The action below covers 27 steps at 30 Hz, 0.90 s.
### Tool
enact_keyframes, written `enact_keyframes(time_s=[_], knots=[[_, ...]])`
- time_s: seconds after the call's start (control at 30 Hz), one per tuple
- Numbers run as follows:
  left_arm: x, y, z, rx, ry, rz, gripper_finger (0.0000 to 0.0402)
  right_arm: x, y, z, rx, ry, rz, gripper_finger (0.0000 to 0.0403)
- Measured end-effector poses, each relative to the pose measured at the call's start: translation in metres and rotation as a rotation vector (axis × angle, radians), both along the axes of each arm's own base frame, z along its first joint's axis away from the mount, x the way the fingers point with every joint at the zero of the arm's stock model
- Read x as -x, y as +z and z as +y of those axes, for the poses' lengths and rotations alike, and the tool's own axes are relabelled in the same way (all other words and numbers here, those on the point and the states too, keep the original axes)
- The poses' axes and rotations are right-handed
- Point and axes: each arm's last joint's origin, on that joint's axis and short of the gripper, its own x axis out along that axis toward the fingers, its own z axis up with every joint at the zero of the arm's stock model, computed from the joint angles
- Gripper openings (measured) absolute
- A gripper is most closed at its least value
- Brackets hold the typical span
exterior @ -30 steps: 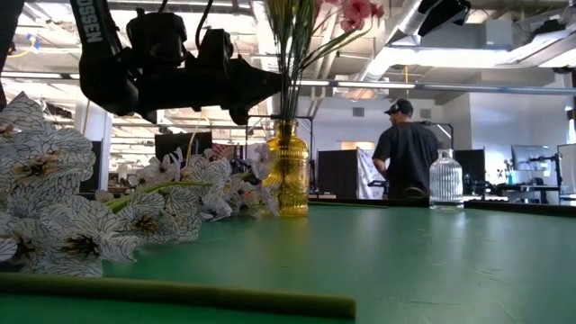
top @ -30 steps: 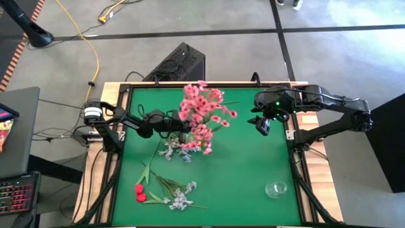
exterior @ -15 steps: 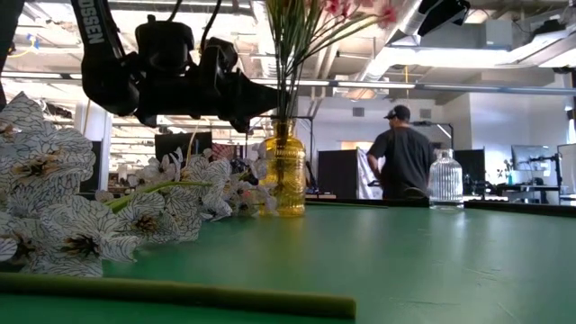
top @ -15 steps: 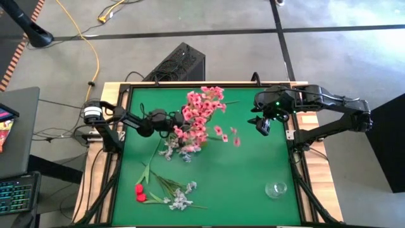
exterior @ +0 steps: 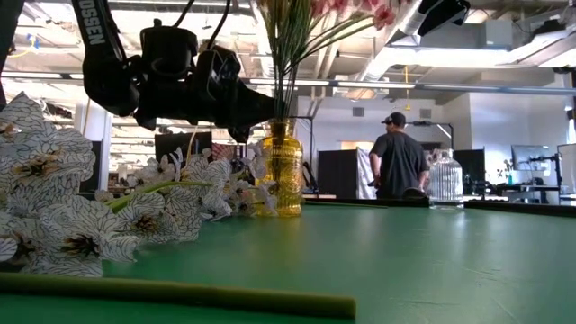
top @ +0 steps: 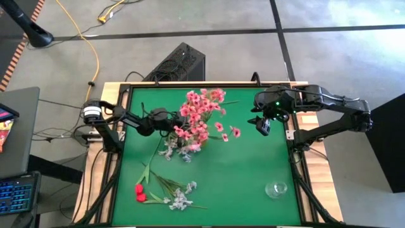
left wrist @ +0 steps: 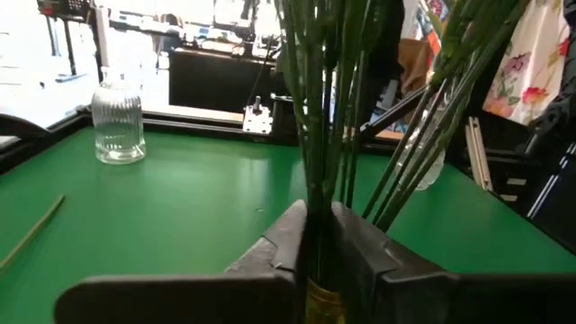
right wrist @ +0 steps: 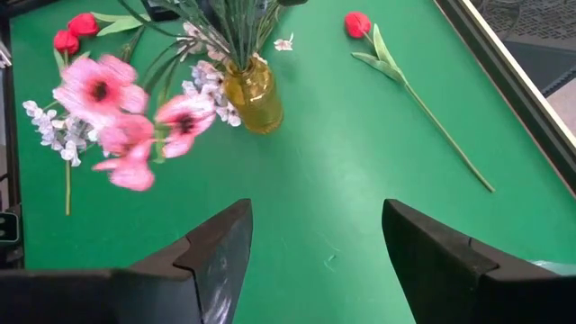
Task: Sort flowers into vase by color
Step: Put the pink flowers into the yellow vase, then put the white flowers into the top transparent vase
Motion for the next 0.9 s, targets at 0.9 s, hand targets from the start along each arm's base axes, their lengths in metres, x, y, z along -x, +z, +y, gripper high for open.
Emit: enact_keyframes(time_s=[0.9], knots=[[0.047, 0.032, 0.013, 0.077, -0.052, 0.331, 0.0142, 0.000, 0.000, 0.000, 0.000, 0.001, -0.002, 0.0276]])
